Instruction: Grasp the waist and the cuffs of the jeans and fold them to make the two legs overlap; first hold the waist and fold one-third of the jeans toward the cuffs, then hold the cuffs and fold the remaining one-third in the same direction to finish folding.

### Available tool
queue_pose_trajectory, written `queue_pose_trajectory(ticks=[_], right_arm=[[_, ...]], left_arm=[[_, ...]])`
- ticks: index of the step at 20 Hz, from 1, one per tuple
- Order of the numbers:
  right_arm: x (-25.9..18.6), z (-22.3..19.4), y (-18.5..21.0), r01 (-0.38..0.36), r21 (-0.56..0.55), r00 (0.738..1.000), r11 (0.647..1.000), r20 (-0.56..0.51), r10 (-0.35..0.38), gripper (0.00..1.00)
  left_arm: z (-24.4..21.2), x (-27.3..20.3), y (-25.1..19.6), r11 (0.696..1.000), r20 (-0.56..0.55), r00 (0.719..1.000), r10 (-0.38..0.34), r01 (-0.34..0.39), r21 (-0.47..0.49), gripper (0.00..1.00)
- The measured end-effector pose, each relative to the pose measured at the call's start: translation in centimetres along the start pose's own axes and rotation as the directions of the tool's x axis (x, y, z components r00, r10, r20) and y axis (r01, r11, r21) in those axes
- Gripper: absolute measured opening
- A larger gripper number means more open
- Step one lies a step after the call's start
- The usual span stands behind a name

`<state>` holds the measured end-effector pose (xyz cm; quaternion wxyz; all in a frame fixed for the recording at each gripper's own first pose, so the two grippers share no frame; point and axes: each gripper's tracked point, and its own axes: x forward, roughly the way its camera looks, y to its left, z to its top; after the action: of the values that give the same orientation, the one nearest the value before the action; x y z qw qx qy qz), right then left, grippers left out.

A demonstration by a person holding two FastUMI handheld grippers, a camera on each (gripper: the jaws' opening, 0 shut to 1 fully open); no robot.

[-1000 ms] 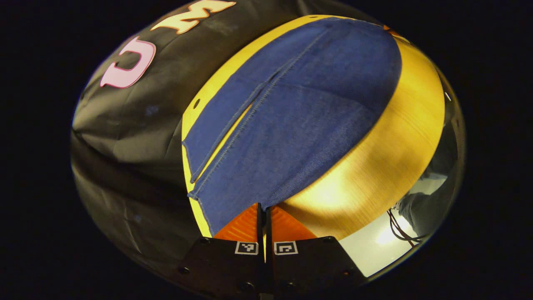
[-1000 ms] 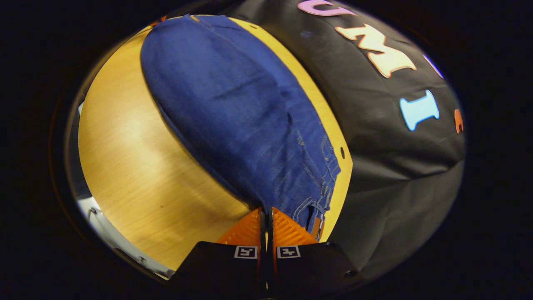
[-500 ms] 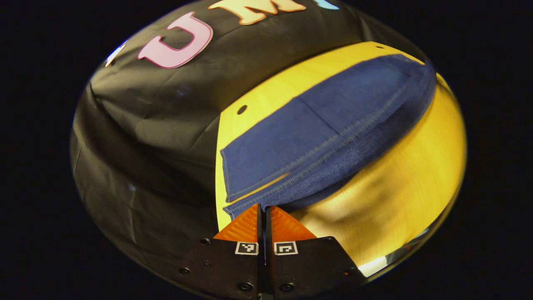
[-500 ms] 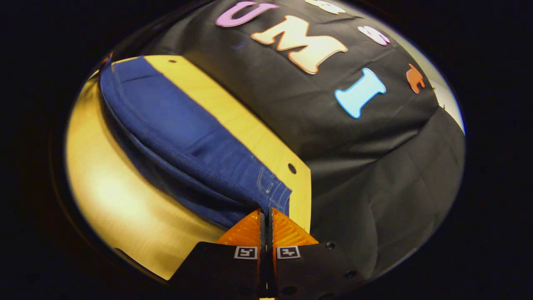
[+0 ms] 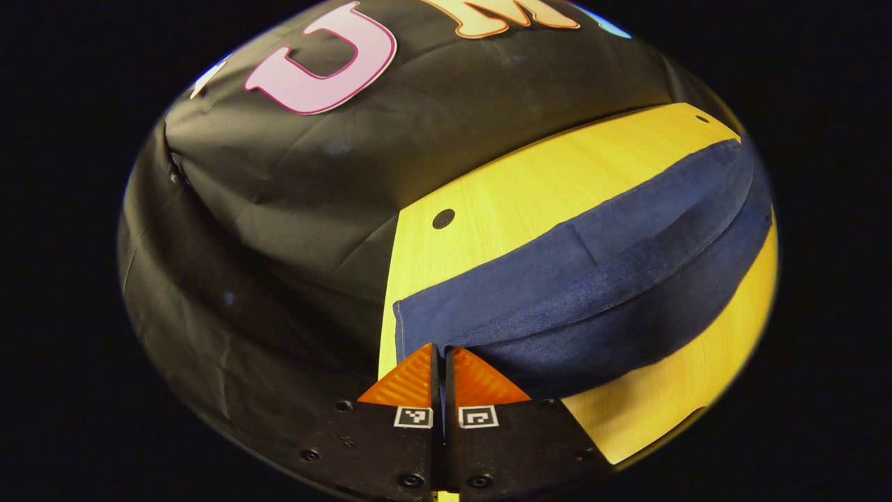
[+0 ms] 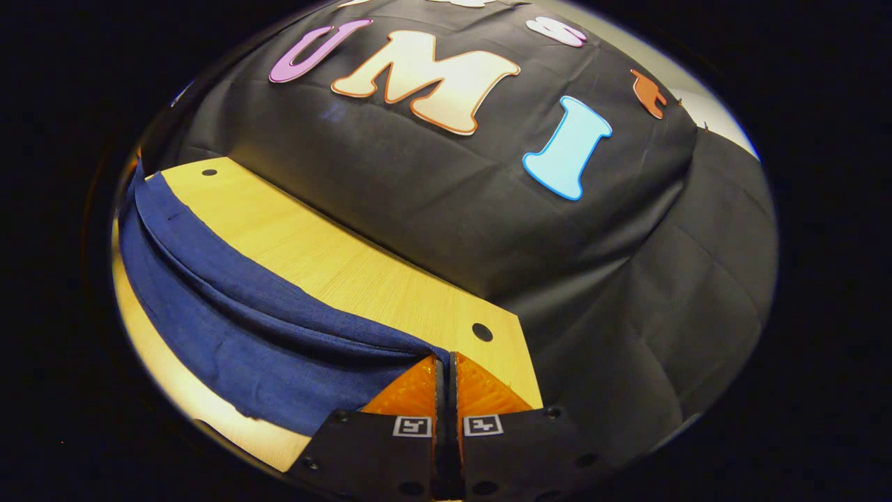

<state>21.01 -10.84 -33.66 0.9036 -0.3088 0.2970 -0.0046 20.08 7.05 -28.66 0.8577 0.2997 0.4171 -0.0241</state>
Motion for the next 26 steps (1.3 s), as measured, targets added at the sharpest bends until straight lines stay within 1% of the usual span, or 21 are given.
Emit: queue_pose_trajectory(ticks=[2, 4, 6, 9, 10, 11, 12, 13, 14, 15, 16, 18, 20, 21, 22, 23, 24, 26], right_arm=[[2.3, -0.3, 1.2, -0.012, 0.017, 1.0, 1.0, -0.01, 0.012, 0.02], [4.9, -1.1, 2.6, -0.032, 0.03, 0.999, 0.999, -0.036, 0.033, 0.01], [6.9, -2.6, 3.9, -0.05, 0.045, 0.996, 0.998, -0.069, 0.053, 0.02], [8.7, -4.4, 5.2, -0.065, 0.074, 0.99, 0.995, -0.116, 0.074, 0.02], [8.7, -4.3, 5.1, -0.057, 0.08, 0.99, 0.995, -0.12, 0.067, 0.02], [8.6, -4.1, 4.6, -0.046, 0.09, 0.992, 0.995, -0.111, 0.056, 0.05], [8.4, -3.2, 3.9, -0.037, 0.112, 0.996, 0.993, -0.078, 0.045, 0.37], [8.4, -1.9, 3.2, -0.029, 0.146, 0.999, 0.989, -0.034, 0.034, 0.68], [8.5, -1.3, 2.2, -0.015, 0.18, 1.0, 0.984, -0.008, 0.017, 1.0], [6.9, -0.8, 1.0, 0.002, 0.211, 1.0, 0.977, 0.003, -0.003, 1.0], [6.2, -0.7, -0.4, 0.026, 0.243, 1.0, 0.97, 0.005, -0.028, 0.98], [5.3, -1.9, -3.0, 0.077, 0.31, 0.997, 0.948, -0.019, -0.075, 0.98], [4.7, -4.4, -5.1, 0.117, 0.377, 0.993, 0.919, -0.071, -0.098, 0.98], [4.5, -6.1, -6.1, 0.142, 0.407, 0.988, 0.902, -0.106, -0.108, 1.0], [4.3, -7.8, -6.9, 0.166, 0.432, 0.983, 0.886, -0.143, -0.114, 0.98], [4.2, -9.4, -7.8, 0.193, 0.456, 0.976, 0.868, -0.178, -0.124, 0.99], [4.2, -11.0, -8.6, 0.218, 0.476, 0.969, 0.852, -0.21, -0.131, 1.0], [4.5, -14.1, -9.6, 0.262, 0.502, 0.952, 0.825, -0.274, -0.135, 1.0]], left_arm=[[0.2, 2.3, -0.7, 1.0, -0.027, 1.0, -0.008, 0.007, -0.019, 0.0], [0.2, 4.0, -1.2, 0.999, -0.052, 0.999, -0.017, 0.015, -0.049, 0.0], [-0.1, 5.9, -2.0, 0.996, -0.082, 0.996, -0.032, 0.025, -0.082, 0.0], [0.2, 7.8, -2.9, 0.995, -0.088, 0.996, -0.03, 0.022, -0.096, 0.0], [0.1, 7.7, -2.9, 0.995, -0.082, 0.996, -0.025, 0.017, -0.103, 0.0], [0.5, 7.3, -2.8, 0.992, -0.054, 0.998, -0.021, 0.014, -0.127, 0.0], [1.0, 6.9, -3.1, 0.987, -0.029, 0.999, -0.03, 0.025, -0.162, 0.0], [1.7, 5.8, -3.3, 0.98, 0.005, 0.999, -0.044, 0.044, -0.196, 0.02], [3.0, 5.3, -3.2, 0.973, 0.051, 0.998, -0.048, 0.059, -0.222, 0.33], [3.3, 4.7, -2.9, 0.968, 0.092, 0.995, -0.033, 0.055, -0.247, 0.63], [4.4, 4.1, -2.4, 0.965, 0.132, 0.991, -0.011, 0.046, -0.26, 0.94], [5.9, 2.1, -1.7, 0.96, 0.195, 0.981, 0.019, 0.036, -0.279, 0.95], [6.8, 1.5, -2.0, 0.953, 0.25, 0.968, 0.002, 0.073, -0.293, 0.95], [7.1, 1.2, -2.1, 0.949, 0.271, 0.963, -0.011, 0.096, -0.3, 0.95], [7.9, 0.6, -2.4, 0.943, 0.304, 0.952, -0.024, 0.122, -0.31, 0.94], [8.5, 0.3, -3.1, 0.937, 0.33, 0.943, -0.039, 0.149, -0.315, 0.95], [8.8, -0.1, -3.6, 0.932, 0.345, 0.937, -0.046, 0.164, -0.322, 0.95], [8.9, -0.4, -4.4, 0.928, 0.348, 0.935, -0.064, 0.185, -0.325, 0.95]])
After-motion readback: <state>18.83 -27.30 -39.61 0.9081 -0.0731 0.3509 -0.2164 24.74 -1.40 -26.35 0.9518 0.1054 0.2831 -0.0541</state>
